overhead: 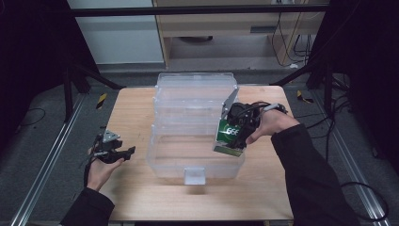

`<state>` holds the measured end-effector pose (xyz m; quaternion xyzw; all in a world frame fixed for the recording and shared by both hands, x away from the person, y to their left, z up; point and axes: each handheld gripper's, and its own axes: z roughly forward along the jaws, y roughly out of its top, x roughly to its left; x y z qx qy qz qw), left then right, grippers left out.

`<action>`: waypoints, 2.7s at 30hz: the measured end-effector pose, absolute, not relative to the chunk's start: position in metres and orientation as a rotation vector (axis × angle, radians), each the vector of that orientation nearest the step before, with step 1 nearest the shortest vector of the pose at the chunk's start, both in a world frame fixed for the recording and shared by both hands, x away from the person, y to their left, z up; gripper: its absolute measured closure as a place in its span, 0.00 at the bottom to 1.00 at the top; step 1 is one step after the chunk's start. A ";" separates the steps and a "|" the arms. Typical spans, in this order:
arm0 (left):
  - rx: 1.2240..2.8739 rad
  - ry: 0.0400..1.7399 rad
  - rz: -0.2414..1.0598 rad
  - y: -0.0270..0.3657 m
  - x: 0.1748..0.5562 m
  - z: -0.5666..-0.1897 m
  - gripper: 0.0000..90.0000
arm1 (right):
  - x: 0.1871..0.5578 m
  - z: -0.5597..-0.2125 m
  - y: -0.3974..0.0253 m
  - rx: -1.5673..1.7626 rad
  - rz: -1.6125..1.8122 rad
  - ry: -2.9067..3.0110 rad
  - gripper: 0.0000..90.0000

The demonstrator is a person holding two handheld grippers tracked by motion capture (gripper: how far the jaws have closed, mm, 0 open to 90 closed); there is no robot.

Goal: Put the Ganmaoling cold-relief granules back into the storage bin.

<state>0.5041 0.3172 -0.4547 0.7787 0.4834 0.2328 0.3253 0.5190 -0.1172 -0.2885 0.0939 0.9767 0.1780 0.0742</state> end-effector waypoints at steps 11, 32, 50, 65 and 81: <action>2.045 1.265 0.610 0.317 0.504 -0.455 0.41 | 0.520 -0.308 -0.108 0.220 0.529 2.969 0.19; 2.061 1.265 0.607 0.315 0.505 -0.458 0.41 | 0.528 -0.344 -0.107 0.199 0.452 2.989 0.19; 2.070 1.264 0.605 0.314 0.506 -0.459 0.41 | 0.530 -0.367 -0.102 0.130 0.389 2.999 0.19; 2.075 1.261 0.604 0.313 0.506 -0.461 0.41 | 0.533 -0.377 -0.102 0.102 0.381 3.009 0.19; 2.077 1.261 0.604 0.313 0.506 -0.461 0.41 | 0.530 -0.379 -0.097 0.090 0.310 2.995 0.20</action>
